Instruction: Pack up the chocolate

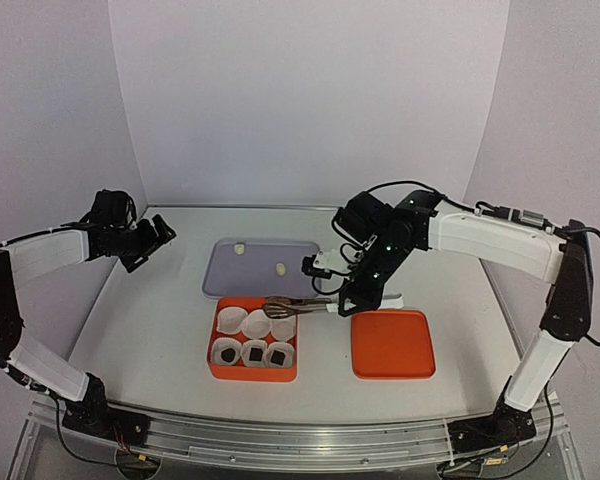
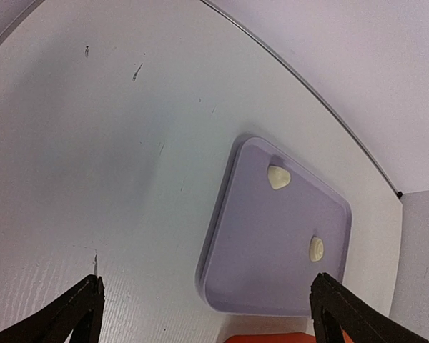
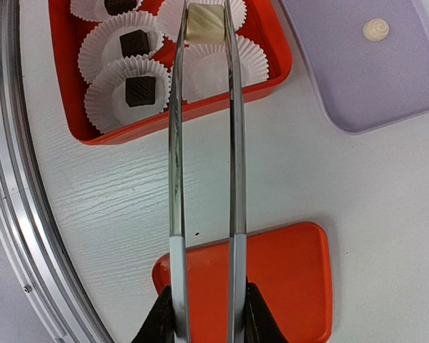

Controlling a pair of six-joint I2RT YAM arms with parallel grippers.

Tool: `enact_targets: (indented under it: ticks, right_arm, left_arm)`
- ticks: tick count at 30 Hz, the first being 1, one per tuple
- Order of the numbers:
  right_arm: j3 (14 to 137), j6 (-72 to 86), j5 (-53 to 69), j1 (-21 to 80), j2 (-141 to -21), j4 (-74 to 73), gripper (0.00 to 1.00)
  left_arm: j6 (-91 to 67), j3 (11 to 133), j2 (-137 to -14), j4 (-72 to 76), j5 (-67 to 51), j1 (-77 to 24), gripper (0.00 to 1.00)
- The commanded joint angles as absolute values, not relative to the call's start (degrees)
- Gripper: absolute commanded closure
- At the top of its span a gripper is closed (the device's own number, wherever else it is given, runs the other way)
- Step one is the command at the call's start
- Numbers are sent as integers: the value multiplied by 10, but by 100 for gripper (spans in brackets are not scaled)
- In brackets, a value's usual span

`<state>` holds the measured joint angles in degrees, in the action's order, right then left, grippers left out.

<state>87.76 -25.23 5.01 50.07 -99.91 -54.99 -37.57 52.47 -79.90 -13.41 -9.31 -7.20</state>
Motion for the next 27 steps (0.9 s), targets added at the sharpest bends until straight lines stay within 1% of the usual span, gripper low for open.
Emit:
enact_targets:
  ticks: [1,16,21,27]
  right_arm:
    - [917,-279,32,505,-1022,-571,91]
    - [958,-312,0,511,-1058,-600,90]
    - [968,-318,-28,513,-1068,-616,90]
    - [977,-322,-29,514,-1075,-621,90]
  left_arm:
    - [-361,549,-796,-120,-98,-73,0]
    - [-356,558,-809,-120,-95,-74,0]
    - [-354,561,-811,-124,-92,-73,0]
    - [-355,554,-807,-124,-88,-74,0]
